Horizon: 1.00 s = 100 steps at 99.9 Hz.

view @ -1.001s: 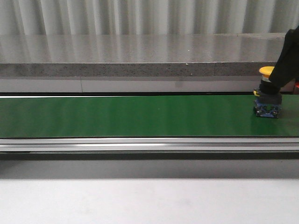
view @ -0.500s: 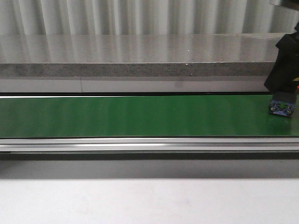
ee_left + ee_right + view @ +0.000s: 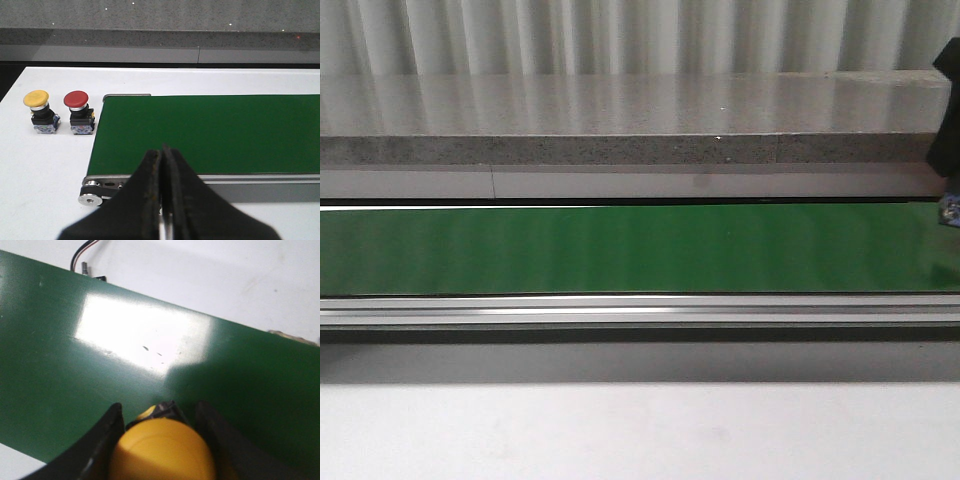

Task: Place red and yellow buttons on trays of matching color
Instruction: 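Place the yellow button into the yellow tray and open the right gripper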

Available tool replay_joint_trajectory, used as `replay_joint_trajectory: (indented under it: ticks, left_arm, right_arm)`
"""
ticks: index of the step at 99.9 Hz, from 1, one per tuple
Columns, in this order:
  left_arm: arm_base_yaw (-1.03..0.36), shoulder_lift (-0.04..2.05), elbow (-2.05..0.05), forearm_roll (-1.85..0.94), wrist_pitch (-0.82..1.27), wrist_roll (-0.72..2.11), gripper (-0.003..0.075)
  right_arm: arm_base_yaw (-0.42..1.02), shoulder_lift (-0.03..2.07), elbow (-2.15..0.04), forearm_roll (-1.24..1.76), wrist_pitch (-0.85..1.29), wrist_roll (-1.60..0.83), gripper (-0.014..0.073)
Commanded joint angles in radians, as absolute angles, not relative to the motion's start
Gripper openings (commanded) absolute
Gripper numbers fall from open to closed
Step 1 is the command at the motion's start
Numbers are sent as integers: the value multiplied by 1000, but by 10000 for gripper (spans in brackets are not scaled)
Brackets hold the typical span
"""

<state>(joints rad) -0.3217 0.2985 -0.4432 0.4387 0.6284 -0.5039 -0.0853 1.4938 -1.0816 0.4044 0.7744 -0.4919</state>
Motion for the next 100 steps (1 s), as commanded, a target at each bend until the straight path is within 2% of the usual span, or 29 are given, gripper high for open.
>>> replay_joint_trajectory:
  ticks: [1, 27, 63, 75, 100]
  left_arm:
    - [-330, 307, -472, 451, 564, -506, -20]
    - [-330, 307, -472, 451, 564, -506, -20]
    - [-330, 307, -472, 451, 564, -506, -20]
    - [-330, 307, -472, 451, 564, -506, -20]
    - [-330, 307, -472, 451, 564, -506, -20]
  right_arm:
    - [-91, 1394, -1076, 359, 746, -381, 178]
    - [-199, 1171, -884, 267, 693, -194, 170]
    - [-610, 931, -721, 232, 713, -93, 170]
    - [-680, 931, -702, 232, 675, -72, 170]
    - [-688, 1058, -670, 223, 582, -72, 170]
